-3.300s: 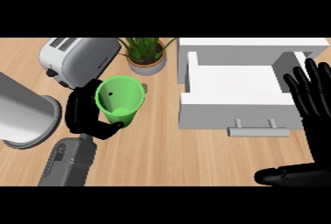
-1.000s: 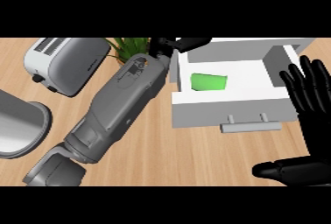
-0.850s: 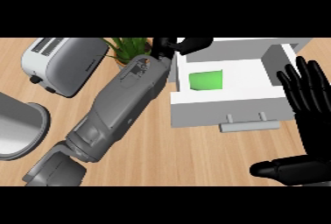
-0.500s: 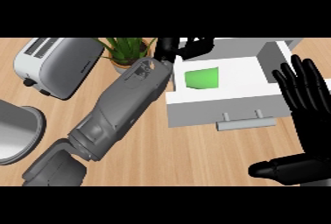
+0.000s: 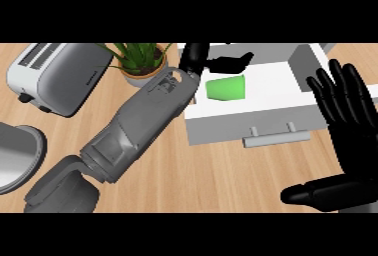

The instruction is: Pick up the cup, place it into the drawer and close the drawer

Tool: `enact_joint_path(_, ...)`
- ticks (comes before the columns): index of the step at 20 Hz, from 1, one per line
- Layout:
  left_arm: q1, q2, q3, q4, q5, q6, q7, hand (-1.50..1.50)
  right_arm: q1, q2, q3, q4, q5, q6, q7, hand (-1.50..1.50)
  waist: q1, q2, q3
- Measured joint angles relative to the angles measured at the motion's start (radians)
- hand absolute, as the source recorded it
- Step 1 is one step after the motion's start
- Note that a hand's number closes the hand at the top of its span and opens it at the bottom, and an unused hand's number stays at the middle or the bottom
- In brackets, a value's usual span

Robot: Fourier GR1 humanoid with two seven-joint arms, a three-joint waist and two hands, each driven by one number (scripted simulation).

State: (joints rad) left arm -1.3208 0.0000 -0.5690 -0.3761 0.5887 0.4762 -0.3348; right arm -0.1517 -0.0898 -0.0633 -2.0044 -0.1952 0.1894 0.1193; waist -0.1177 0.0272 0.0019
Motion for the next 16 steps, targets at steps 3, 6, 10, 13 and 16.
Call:
enact_joint_path(3, 0.010, 0.000, -0.013, -0.020, 0.033, 0.008, -0.011, -1.50, 0.007, 0.000, -0.001, -0.013, -0.017, 0.006, 0.006, -1.50, -0.002, -0.001, 0.000)
enact_joint_path(6, 0.005, 0.000, -0.009, -0.055, 0.081, 0.000, -0.024, -1.50, -0.004, 0.007, -0.004, -0.002, -0.034, 0.006, 0.005, -1.50, 0.003, -0.001, 0.000)
enact_joint_path(10, 0.020, 0.000, 0.012, -0.094, 0.137, -0.024, -0.096, -1.50, 0.014, -0.006, -0.024, -0.018, -0.088, 0.027, 0.025, -1.50, 0.021, -0.007, -0.001)
enact_joint_path(13, 0.023, 0.000, 0.035, -0.127, 0.170, -0.042, -0.131, -1.50, 0.019, -0.017, -0.041, -0.020, -0.117, 0.035, 0.041, -1.50, 0.047, -0.013, -0.001)
enact_joint_path(16, 0.045, 0.000, 0.065, -0.155, 0.188, -0.064, -0.139, -1.50, 0.032, -0.040, -0.065, -0.034, -0.144, 0.057, 0.044, 1.50, 0.074, -0.020, -0.001)
